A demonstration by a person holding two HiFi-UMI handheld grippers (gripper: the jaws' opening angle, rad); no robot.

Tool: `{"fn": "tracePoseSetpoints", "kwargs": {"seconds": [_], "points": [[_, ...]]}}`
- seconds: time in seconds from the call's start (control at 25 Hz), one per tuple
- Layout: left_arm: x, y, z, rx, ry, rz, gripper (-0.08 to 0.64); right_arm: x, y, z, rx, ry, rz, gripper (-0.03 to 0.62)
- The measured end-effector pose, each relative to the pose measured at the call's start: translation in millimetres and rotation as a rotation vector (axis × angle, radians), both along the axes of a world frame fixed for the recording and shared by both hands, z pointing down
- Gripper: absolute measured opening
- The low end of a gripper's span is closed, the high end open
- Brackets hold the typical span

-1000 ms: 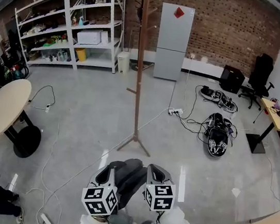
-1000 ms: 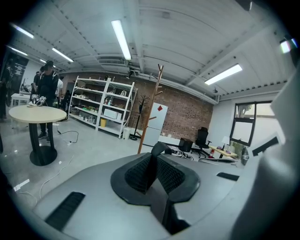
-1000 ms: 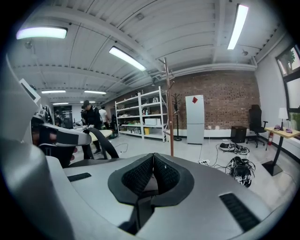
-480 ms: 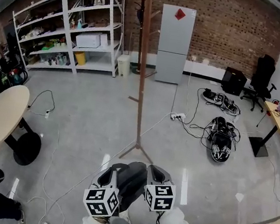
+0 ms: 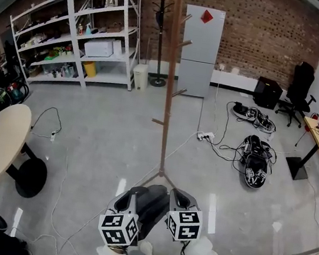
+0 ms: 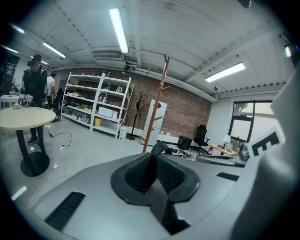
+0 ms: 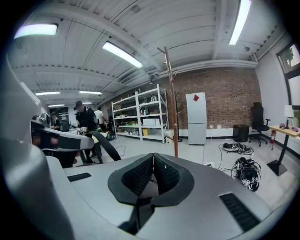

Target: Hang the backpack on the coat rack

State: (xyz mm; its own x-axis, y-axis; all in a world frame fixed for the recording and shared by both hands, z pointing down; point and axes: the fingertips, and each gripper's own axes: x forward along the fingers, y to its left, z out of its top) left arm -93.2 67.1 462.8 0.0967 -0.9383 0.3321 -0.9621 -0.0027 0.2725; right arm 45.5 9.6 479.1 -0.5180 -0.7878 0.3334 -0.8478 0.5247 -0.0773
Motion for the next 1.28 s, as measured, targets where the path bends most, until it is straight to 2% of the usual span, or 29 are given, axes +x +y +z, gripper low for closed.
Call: {"fn": "tracePoseSetpoints", "kwargs": {"seconds": [0.6, 1.28], "points": [[-51, -70, 12, -0.008, 0.018, 0.039, 0.025, -43, -62, 8, -0.018, -0.016, 0.056, 0.012], [-63, -143, 23, -0.044, 0.016, 0.061, 0.025, -53, -130, 22, -0.038, -0.002, 0.081, 0.012]]}}
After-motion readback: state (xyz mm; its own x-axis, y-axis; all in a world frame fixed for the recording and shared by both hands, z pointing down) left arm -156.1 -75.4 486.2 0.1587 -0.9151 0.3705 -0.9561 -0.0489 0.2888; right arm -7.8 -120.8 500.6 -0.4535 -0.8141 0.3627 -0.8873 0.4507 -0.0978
